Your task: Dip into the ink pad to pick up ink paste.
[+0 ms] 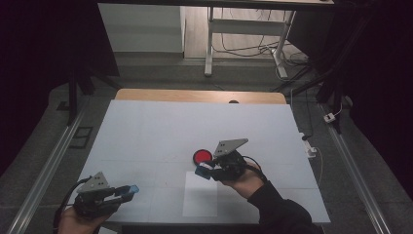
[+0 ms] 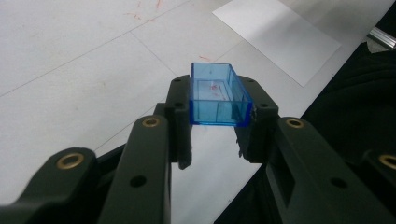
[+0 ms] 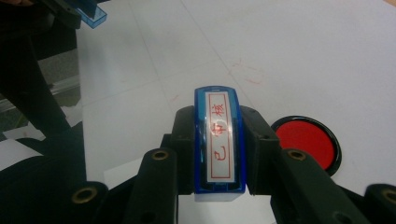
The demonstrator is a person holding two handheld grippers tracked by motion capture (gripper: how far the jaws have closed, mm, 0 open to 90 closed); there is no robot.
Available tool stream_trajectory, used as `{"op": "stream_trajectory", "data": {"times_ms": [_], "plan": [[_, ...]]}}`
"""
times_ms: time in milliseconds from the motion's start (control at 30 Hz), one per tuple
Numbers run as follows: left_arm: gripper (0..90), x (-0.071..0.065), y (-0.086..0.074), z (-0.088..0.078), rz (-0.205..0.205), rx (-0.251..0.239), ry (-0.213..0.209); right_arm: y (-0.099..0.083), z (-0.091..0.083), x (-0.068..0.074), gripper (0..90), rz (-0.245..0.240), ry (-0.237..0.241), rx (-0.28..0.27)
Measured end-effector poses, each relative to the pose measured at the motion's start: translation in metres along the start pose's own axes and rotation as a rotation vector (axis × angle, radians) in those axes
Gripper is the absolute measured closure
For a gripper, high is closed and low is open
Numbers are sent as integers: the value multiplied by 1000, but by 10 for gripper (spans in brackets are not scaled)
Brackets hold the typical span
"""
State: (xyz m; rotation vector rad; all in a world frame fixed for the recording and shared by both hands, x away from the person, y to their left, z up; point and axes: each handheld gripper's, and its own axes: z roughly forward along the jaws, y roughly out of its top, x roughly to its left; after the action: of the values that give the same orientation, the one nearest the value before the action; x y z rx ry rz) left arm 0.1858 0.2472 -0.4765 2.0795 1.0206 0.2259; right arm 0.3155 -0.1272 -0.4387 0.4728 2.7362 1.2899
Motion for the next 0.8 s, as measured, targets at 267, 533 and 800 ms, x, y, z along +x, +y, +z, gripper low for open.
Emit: {"op": "stream_trajectory", "data": {"times_ms": [267,533,800], "plan": [[685,1,0,0,-9,-4,-5,-1,-2,9,702,-19,13,-4],[684,1,0,0,-7,-2,-3,-3,-6,15,702,-25,18,-4],[684,1,0,0,-6,-3,-2,-3,-7,15,702,-26,14,-5]]}}
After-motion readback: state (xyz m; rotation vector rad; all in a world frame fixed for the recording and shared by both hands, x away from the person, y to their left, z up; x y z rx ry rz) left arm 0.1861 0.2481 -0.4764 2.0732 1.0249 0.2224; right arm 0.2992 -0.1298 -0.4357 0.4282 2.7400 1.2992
